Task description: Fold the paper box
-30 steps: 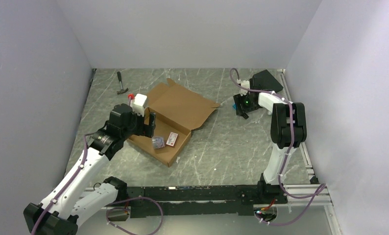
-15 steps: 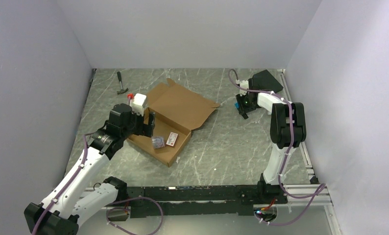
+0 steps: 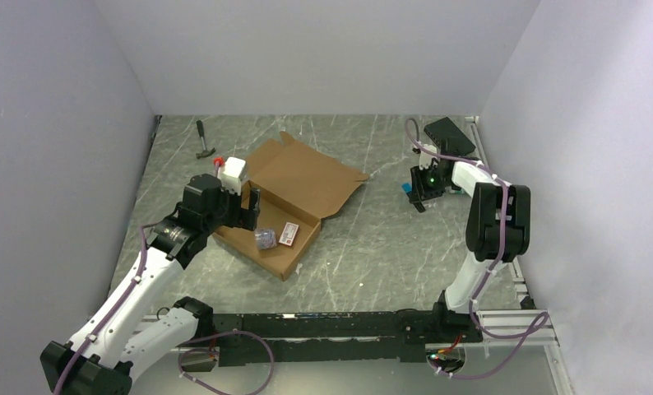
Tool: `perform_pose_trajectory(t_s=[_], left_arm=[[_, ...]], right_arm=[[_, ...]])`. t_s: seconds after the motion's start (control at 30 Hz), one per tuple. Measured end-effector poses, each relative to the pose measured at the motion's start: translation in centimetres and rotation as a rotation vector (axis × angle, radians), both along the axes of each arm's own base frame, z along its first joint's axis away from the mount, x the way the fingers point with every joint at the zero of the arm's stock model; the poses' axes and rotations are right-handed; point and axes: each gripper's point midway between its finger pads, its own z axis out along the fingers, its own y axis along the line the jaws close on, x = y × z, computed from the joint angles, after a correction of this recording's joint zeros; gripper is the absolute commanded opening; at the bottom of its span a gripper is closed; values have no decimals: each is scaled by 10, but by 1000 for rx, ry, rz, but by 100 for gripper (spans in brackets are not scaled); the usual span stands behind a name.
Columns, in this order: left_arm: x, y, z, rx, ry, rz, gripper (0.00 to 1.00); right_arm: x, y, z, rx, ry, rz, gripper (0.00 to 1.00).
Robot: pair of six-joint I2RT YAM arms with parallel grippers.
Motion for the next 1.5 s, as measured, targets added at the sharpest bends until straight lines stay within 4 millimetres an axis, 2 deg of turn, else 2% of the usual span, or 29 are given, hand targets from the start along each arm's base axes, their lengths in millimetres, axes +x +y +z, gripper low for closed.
perform_pose_trajectory(t_s=[0.33, 0.9, 1.03, 1.2, 1.33, 1.5], left_arm=[[0, 0, 0, 0, 0, 1, 99], [1, 4, 0, 1, 0, 13, 100], [3, 7, 0, 2, 0, 27, 99], [4, 11, 0, 8, -3, 42, 99], [5, 14, 0, 10, -3, 51, 99], [7, 18, 0, 13, -4, 69, 99]], right_arm=[[-15, 20, 39, 182, -48, 85, 12], [-52, 82, 115, 500, -166, 352, 10], [-65, 108, 133, 522, -198, 449, 10], [-82, 153, 148, 537, -205, 607, 10], [-90, 179, 151, 552, -180, 692, 10], [-87, 211, 144, 562, -118, 779, 11]])
